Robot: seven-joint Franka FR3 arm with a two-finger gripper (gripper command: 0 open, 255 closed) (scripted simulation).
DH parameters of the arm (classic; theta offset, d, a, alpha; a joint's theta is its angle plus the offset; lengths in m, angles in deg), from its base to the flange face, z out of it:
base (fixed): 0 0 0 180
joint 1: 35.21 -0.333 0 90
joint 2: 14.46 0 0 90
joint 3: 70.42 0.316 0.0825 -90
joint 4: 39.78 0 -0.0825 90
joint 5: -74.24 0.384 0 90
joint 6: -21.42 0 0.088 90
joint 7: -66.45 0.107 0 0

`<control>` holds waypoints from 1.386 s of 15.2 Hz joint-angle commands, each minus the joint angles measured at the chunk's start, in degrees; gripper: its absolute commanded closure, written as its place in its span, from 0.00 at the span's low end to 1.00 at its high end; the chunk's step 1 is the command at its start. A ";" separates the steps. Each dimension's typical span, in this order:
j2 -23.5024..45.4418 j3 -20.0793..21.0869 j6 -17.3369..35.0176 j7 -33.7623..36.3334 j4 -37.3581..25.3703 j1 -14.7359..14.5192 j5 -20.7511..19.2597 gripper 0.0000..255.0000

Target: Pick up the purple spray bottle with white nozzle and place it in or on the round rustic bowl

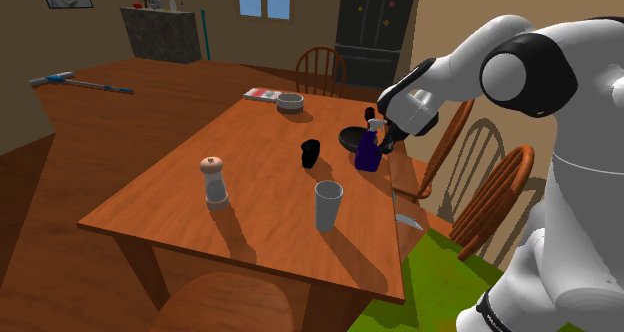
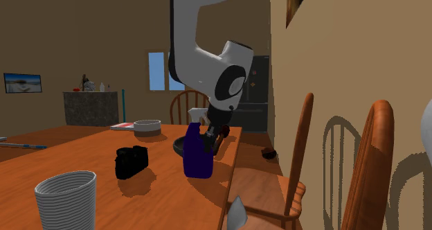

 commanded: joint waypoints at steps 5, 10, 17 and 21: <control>-1.29 -1.57 -0.45 2.23 0.22 -1.35 -2.78 1.00; -4.70 -5.74 -1.64 7.99 0.54 -4.90 -10.10 1.00; -9.87 -11.45 -3.59 16.60 0.36 -9.90 -21.27 1.00; -13.18 -14.12 -4.90 21.91 -0.10 -12.33 -28.28 1.00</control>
